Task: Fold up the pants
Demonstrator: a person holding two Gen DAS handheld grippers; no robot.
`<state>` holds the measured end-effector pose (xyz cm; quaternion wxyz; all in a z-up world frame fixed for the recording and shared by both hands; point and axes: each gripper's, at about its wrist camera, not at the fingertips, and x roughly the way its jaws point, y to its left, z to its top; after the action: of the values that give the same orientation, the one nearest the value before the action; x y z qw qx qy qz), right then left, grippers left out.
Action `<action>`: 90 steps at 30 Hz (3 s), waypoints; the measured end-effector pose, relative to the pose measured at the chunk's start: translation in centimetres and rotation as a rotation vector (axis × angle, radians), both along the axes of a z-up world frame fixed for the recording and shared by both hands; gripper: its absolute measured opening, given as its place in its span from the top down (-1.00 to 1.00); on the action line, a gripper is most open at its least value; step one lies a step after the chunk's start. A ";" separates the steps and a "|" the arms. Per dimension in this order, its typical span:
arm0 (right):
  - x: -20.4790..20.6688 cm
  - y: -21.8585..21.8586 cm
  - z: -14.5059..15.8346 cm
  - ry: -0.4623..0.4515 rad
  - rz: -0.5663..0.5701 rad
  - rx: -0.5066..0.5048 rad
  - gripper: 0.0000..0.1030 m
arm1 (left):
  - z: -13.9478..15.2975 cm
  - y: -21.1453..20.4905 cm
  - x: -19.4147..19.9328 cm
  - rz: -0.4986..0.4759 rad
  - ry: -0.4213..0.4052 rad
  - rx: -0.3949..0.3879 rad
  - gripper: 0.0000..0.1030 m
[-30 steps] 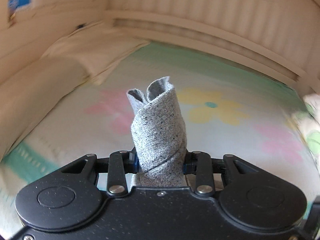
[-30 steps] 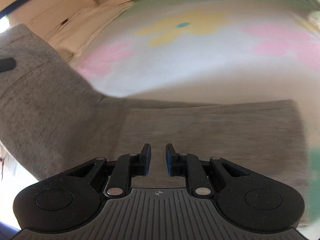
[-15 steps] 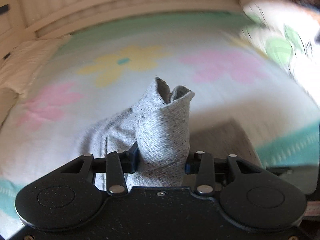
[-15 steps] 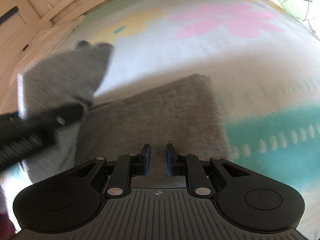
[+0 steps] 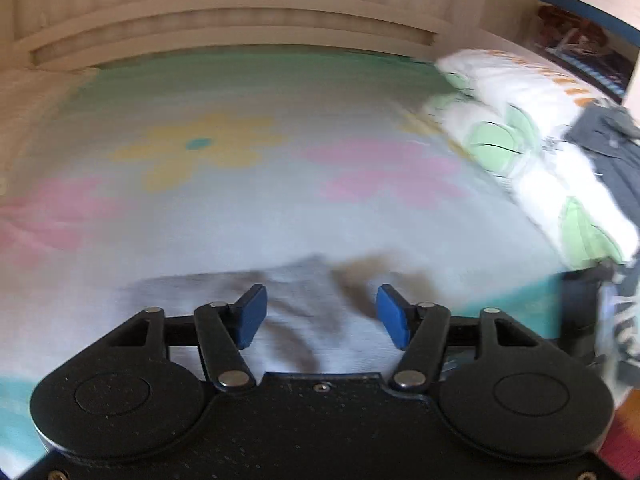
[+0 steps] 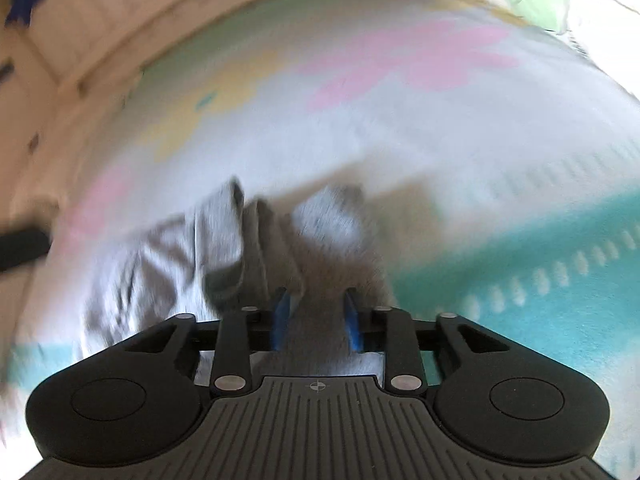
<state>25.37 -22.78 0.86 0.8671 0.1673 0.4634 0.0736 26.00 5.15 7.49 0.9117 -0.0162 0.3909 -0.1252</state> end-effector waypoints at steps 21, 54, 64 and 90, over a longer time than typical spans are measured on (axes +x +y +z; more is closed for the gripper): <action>1.3 3.5 -1.4 0.017 0.060 0.114 -0.42 | -5.6 13.9 0.6 0.251 0.304 0.132 -0.30; -0.3 -2.6 1.9 -0.029 -0.078 0.283 -0.32 | -6.8 10.2 0.4 0.136 0.260 0.193 -0.30; 0.6 1.0 -1.6 0.093 -0.008 0.287 -0.37 | -7.0 11.0 0.6 0.161 0.293 0.176 -0.30; -2.0 -0.1 4.0 -0.071 -0.062 -0.121 -0.09 | -11.3 5.3 -0.1 0.001 0.292 0.329 -0.42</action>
<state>23.40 -22.90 4.88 0.8933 0.1262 0.4307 0.0242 25.86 10.43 -3.80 0.8358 0.1144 0.5341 -0.0559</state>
